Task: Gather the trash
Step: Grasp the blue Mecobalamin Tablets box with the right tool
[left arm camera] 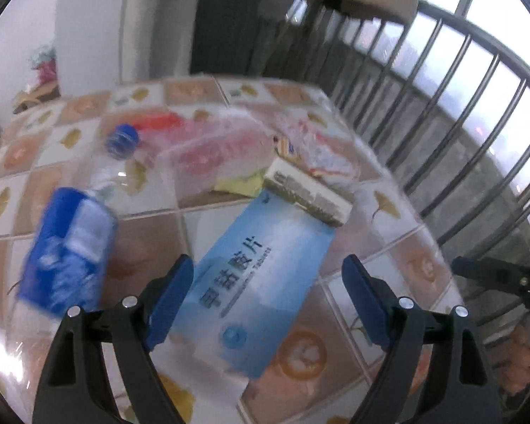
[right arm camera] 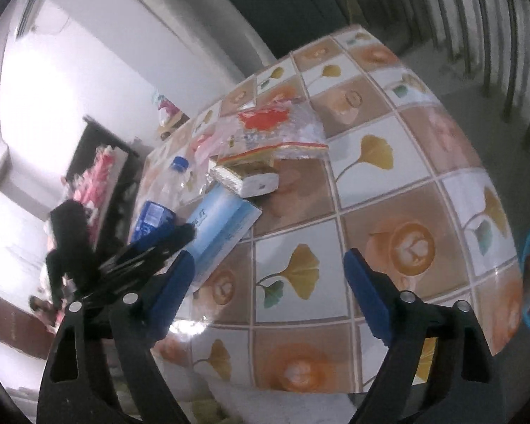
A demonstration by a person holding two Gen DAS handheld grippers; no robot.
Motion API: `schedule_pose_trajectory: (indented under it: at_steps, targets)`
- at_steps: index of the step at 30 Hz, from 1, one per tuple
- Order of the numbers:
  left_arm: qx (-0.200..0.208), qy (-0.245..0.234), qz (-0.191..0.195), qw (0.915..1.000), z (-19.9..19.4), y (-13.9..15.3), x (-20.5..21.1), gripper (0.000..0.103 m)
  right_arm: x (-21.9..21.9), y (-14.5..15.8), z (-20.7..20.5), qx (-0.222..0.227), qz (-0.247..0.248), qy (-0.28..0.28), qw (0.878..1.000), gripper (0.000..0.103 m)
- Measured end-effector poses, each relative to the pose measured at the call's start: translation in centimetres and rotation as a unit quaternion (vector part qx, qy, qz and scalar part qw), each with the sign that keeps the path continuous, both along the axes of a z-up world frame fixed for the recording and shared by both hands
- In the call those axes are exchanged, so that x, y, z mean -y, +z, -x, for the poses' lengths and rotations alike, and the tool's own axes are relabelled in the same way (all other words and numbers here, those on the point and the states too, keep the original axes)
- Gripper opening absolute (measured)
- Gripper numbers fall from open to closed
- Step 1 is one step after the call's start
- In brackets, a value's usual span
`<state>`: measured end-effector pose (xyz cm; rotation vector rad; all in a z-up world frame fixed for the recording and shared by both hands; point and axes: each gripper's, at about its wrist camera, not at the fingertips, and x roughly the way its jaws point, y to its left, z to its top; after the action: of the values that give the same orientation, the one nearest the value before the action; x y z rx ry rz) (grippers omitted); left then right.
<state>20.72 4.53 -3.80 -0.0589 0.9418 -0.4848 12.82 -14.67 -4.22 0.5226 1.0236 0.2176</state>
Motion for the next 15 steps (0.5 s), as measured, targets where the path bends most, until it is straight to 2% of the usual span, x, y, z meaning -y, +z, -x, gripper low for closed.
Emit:
schedule_pose_trajectory:
  at_steps: [2,7,12,15]
  targets:
    - [0.014,0.000,-0.015,0.9998,-0.3,-0.3,0.5,0.087,0.4,-0.5,-0.3,-0.008,-0.008,-0.005,1.000,0.077]
    - [-0.008,-0.018,-0.045,0.9988,-0.5,-1.2,1.5,0.087,0.8,-1.4,-0.8,-0.018,-0.023,-0.004,1.000,0.075]
    - [-0.006,-0.004,-0.037,0.9993,-1.0,-0.9,0.9,0.087,0.9,-1.9,-1.1,-0.021,-0.030,0.002,0.999,0.075]
    - [-0.029,0.004,-0.023,0.9993,-1.9,-1.4,0.6,0.087,1.1,-2.2,-1.1,-0.027,-0.036,0.001,0.999,0.075]
